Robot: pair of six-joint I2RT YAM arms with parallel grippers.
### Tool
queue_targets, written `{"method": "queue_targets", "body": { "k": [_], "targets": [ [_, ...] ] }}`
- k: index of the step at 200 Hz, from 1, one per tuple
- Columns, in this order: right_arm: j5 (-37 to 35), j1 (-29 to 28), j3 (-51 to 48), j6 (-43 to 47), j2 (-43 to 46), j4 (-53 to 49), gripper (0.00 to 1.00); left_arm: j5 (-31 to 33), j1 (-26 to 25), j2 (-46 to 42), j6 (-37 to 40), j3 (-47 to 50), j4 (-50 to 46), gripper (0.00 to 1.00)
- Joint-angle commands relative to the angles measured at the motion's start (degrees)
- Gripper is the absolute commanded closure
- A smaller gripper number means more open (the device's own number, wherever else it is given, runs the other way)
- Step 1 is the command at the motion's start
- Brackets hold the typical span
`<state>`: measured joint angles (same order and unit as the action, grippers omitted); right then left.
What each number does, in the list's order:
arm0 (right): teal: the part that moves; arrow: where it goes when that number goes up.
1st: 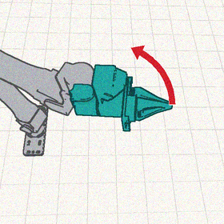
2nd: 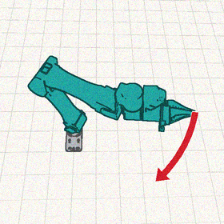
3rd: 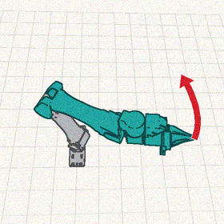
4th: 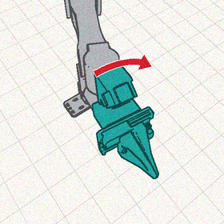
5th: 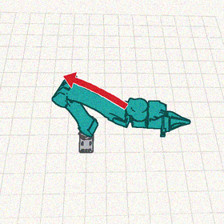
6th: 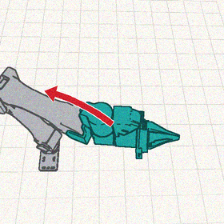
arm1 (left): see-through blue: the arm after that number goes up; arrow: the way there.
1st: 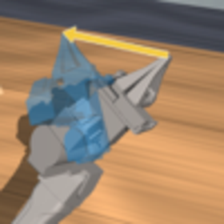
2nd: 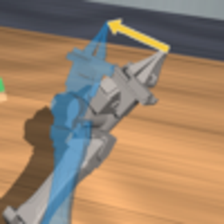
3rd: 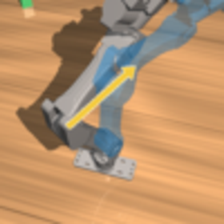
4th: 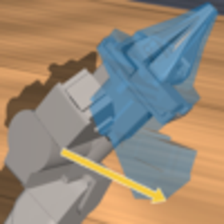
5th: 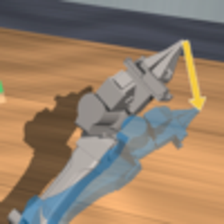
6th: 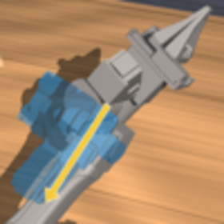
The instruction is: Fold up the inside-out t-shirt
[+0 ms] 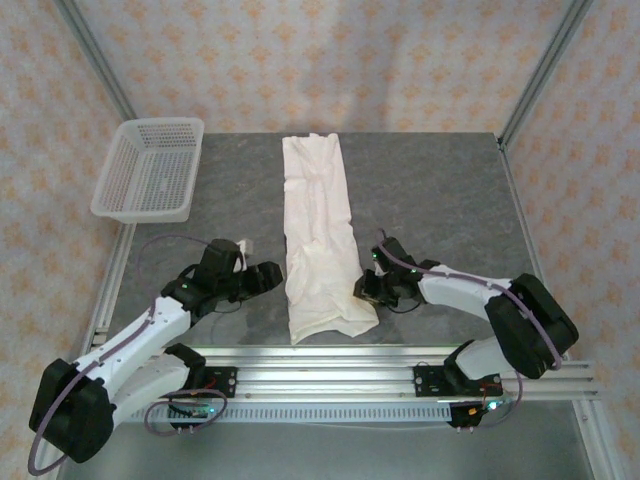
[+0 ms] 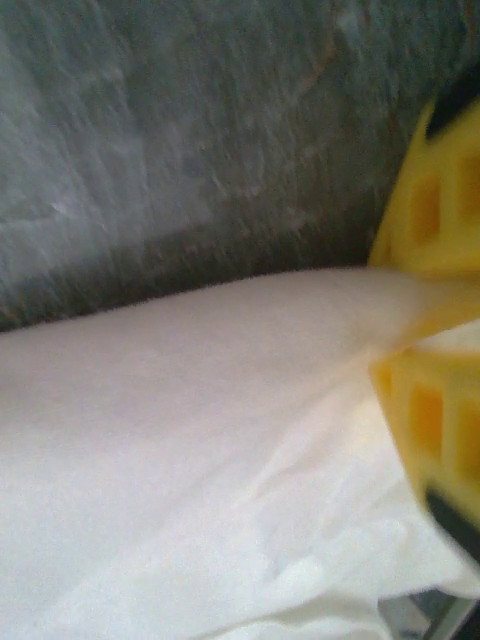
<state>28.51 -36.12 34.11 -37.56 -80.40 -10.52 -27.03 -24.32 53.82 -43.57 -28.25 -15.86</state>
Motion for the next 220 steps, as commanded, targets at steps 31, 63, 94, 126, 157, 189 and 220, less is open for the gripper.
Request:
{"method": "queue_targets", "body": {
  "k": [31,63,94,126,157,189,220],
  "targets": [
    [-2.6,-1.0,0.7,-4.8,8.1,0.3,1.00,-1.3,-1.4,4.5,-1.9,0.1,-3.4,0.36],
    [-2.5,-1.0,0.9,-5.5,7.9,0.2,1.00,-2.7,-3.4,9.6,-4.6,-0.6,3.2,0.37],
    [-3.2,-1.0,0.8,-6.0,6.8,0.1,1.00,-1.1,-6.8,14.9,-5.8,-2.9,4.4,0.39],
    [-3.3,-1.0,0.9,-6.5,6.3,0.3,1.00,-0.3,-8.7,19.8,-8.8,-2.7,7.0,0.39],
    [-3.8,-1.0,1.1,-6.2,6.6,-0.6,1.00,0.7,-9.4,21.2,-10.7,-1.7,9.9,0.40],
    [-4.2,-1.0,1.1,-6.1,6.3,-0.8,1.00,-0.9,-10.0,21.9,-11.5,-2.0,12.4,0.48],
    [-4.1,-1.0,1.3,-6.2,5.7,-0.8,1.00,-1.8,-10.2,23.2,-12.4,-1.8,14.4,0.54]
  ]
}}
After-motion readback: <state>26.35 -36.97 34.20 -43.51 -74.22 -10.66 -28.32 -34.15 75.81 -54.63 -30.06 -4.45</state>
